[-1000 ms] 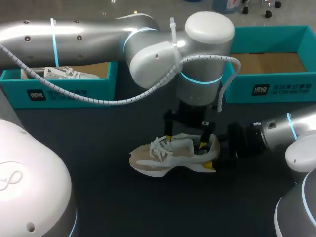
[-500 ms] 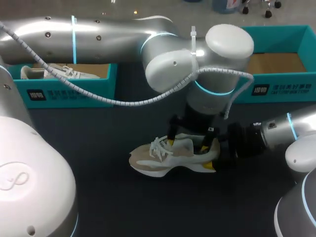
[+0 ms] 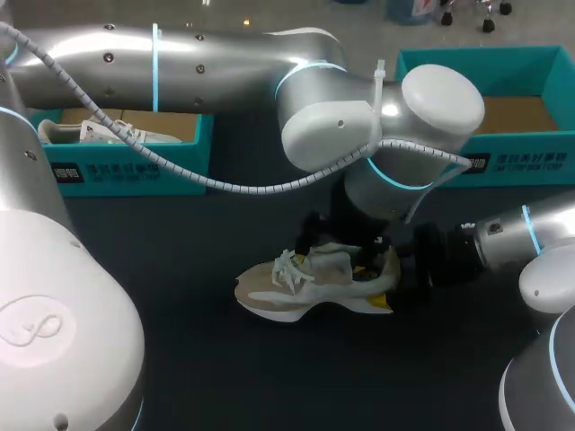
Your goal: Take the shoe out of the shoebox, open the shoe tongue, remove and reinsert the insole, then place the shoe into the shoebox
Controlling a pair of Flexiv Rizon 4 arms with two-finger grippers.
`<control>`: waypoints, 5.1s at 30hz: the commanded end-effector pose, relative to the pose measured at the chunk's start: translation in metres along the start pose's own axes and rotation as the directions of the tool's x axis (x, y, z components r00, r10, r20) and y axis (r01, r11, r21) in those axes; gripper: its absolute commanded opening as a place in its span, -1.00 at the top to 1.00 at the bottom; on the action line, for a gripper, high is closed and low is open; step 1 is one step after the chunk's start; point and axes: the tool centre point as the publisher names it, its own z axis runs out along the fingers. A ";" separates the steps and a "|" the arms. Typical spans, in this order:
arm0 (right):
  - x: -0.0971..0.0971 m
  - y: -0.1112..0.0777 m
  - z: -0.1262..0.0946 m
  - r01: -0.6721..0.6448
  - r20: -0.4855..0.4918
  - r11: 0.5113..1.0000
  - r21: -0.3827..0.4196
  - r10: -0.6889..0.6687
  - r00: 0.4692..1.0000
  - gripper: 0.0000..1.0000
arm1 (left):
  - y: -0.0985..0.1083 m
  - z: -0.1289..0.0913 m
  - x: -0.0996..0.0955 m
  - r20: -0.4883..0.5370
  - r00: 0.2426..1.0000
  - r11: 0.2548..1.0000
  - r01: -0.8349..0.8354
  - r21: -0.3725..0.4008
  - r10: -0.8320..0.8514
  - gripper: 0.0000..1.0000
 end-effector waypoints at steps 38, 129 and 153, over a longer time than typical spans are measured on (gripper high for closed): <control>0.001 0.001 0.001 -0.001 0.002 1.000 0.004 0.001 1.000 1.00 | -0.011 -0.020 -0.075 -0.357 0.933 0.995 -0.062 -0.078 0.030 1.00; 0.001 0.001 0.001 -0.001 0.002 1.000 0.004 0.001 1.000 1.00 | -0.007 -0.070 -0.068 -0.057 0.062 0.077 -0.945 0.317 0.996 -1.00; 0.001 0.001 0.001 -0.001 0.002 1.000 0.004 0.001 1.000 1.00 | -0.019 -0.081 -0.010 0.035 -0.068 -0.077 -0.896 0.437 0.997 1.00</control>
